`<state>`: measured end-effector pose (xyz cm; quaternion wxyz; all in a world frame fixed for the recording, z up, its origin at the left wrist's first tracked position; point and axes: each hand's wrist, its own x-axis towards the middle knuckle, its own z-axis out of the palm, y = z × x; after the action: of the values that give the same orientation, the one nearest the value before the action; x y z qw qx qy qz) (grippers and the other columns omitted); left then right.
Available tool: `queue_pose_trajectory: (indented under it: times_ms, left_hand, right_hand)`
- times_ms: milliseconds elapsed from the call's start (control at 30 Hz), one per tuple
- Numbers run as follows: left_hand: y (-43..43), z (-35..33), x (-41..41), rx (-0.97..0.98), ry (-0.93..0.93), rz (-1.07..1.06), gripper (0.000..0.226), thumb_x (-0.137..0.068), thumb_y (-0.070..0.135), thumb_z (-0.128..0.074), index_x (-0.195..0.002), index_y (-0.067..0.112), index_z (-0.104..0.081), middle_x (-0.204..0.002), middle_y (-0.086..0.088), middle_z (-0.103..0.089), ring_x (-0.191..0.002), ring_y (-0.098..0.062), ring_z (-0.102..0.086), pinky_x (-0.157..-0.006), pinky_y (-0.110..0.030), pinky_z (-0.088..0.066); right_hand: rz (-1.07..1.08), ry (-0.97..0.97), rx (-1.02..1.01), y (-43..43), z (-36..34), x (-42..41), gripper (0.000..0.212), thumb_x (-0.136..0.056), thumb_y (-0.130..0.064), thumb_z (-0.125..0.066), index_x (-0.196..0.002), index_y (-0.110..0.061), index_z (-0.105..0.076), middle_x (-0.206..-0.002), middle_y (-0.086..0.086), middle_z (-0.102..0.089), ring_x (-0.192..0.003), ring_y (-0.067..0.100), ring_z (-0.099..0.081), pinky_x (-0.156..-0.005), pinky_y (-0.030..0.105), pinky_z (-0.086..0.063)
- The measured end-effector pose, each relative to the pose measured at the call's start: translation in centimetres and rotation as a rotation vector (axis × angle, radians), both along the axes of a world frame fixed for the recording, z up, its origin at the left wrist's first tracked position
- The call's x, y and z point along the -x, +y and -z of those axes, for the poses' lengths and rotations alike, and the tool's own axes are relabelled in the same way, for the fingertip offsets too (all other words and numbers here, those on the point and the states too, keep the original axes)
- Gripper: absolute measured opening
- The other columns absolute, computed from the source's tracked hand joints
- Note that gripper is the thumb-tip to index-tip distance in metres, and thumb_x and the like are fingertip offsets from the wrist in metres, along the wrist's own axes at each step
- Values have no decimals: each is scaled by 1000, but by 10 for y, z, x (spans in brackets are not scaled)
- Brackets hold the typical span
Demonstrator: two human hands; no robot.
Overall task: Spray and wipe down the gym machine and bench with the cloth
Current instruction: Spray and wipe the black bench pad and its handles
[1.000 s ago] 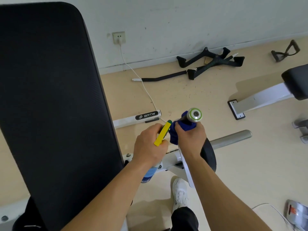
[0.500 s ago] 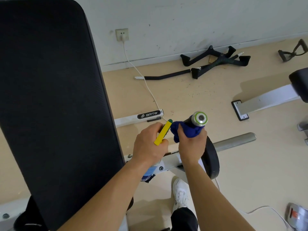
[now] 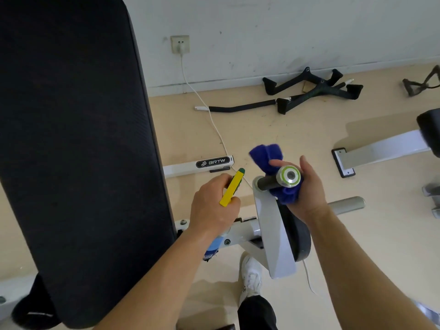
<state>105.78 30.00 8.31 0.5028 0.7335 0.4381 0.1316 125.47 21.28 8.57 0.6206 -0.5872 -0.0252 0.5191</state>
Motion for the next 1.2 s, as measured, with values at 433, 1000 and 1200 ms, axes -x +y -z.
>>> queue_pose_trajectory:
  times_ms: [433, 1000, 1200]
  left_hand:
    - [-1, 14, -10, 62, 48, -41, 16, -80, 9, -58, -84, 25, -59, -73, -1, -61, -69, -28, -57, -64, -47, -52]
    - [-2, 18, -7, 67, -18, -103, 18, -85, 6, -60, -86, 23, -63, -74, 1, -63, -65, -21, -56, -60, -31, -48]
    - [1, 15, -3, 90, -27, -139, 23, -83, 3, -60, -79, 25, -60, -65, 6, -57, -57, -13, -46, -56, -28, -42]
  right_hand:
    - [-1096, -437, 390, 80, -17, -52, 60, -101, -53, -38, -76, -7, -68, -71, 14, -68, -61, 24, -64, -69, 35, -54]
    - [-1495, -665, 392, 112, -55, -65, 46, -97, -45, -58, -62, -16, -68, -58, 3, -62, -52, 14, -54, -60, 27, -47]
    - [-1466, -509, 346, 117, -49, -58, 43, -88, -49, -68, -67, -12, -66, -65, 12, -58, -56, 24, -52, -56, 30, -46]
